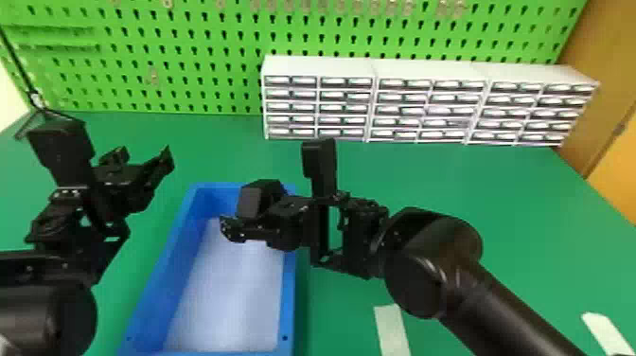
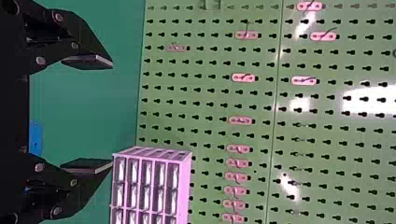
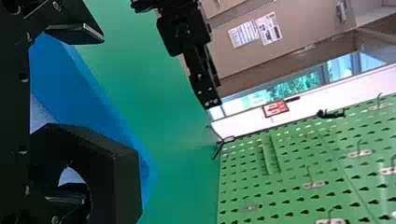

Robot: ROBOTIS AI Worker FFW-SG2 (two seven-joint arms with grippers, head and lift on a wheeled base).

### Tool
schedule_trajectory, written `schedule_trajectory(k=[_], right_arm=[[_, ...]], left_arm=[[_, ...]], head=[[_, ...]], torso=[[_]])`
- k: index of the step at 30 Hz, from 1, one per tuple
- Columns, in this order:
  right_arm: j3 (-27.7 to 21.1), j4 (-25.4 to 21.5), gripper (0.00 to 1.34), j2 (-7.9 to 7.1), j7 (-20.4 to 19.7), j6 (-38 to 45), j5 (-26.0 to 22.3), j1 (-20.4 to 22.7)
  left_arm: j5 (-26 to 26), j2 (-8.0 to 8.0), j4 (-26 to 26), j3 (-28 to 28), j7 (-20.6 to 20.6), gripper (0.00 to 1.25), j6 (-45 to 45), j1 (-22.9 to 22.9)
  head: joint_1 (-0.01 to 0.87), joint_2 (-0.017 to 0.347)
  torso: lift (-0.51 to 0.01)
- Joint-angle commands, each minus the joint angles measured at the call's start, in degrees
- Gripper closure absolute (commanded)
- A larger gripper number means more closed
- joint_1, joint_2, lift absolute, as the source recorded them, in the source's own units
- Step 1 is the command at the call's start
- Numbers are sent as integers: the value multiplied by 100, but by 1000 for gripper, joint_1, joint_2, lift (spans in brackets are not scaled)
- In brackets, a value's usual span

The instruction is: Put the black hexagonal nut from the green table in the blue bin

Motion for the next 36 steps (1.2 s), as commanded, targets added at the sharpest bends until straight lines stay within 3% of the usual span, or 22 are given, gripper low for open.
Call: schedule_trajectory(k=[1,6,11,36], right_arm=[[-10,24,163,1,1,73,-42,-4],[-19,59,203,1,1,152,-60,-21],[-107,252,214,54,-122,548,-420,-30],[-195,244,214,89,-131,609,-253,14]], left_arm=[[10,7,0,12,0,498,0,0],[1,-1,0,12,0,498,0,0],[10,7,0,21,-9,498,0,0],[18,7,-9,56,0,498,-9,27]], head=[[692,8],[692,8],[692,8],[692,8]], torso=[[-97],[-97],[-97],[-97]])
